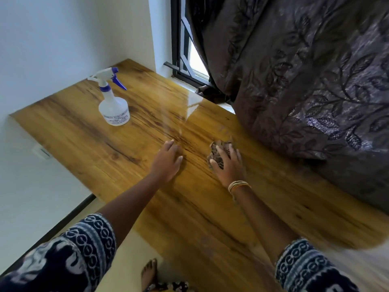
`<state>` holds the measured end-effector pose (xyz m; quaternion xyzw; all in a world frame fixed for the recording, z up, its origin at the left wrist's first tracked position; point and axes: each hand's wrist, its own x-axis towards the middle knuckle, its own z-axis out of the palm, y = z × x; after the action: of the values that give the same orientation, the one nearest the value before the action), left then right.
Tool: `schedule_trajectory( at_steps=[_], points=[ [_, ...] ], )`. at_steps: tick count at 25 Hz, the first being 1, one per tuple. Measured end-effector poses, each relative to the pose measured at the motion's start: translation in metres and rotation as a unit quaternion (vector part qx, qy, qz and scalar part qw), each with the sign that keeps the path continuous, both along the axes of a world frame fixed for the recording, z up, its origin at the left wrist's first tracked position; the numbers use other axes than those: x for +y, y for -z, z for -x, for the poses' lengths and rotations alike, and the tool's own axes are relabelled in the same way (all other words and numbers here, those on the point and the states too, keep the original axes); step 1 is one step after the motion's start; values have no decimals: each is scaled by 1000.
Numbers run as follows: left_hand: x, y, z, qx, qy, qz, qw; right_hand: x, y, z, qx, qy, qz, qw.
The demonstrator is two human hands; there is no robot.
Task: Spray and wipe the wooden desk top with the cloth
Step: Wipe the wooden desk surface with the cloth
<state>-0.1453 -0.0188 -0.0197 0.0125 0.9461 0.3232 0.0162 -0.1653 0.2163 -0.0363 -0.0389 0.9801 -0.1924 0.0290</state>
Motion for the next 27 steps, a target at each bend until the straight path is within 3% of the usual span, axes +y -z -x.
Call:
schedule_trajectory(
  at_steps=[2,4,8,10,12,15,16,18,22,24,27],
  points=[
    [-3,8,5,2,13,38,999,-11,6,-7,62,-33,-53,996],
    [-5,21,8,-2,26,112,993,-22,11,-14,99,-136,-70,983],
    [-4,37,7,35,14,194,980,-1,12,28,113,-360,-73,923],
    [-4,39,9,47,10,192,980,25,7,82,139,-316,-71,936],
    [-5,41,9,50,9,193,980,50,-4,124,95,-160,-38,982],
    [-5,40,9,51,11,187,981,48,-5,152,48,3,-2,999],
    [-5,40,9,48,14,182,982,39,-5,148,63,7,-25,998],
    [-5,39,9,46,9,186,981,7,3,119,132,-129,-61,981],
    [-4,40,10,40,0,204,978,-28,6,72,130,-435,-75,888],
    [-5,39,9,42,3,192,980,-15,4,114,132,-422,-97,892],
    [-5,37,9,43,9,177,983,17,-6,184,99,-203,-18,974]
  ],
)
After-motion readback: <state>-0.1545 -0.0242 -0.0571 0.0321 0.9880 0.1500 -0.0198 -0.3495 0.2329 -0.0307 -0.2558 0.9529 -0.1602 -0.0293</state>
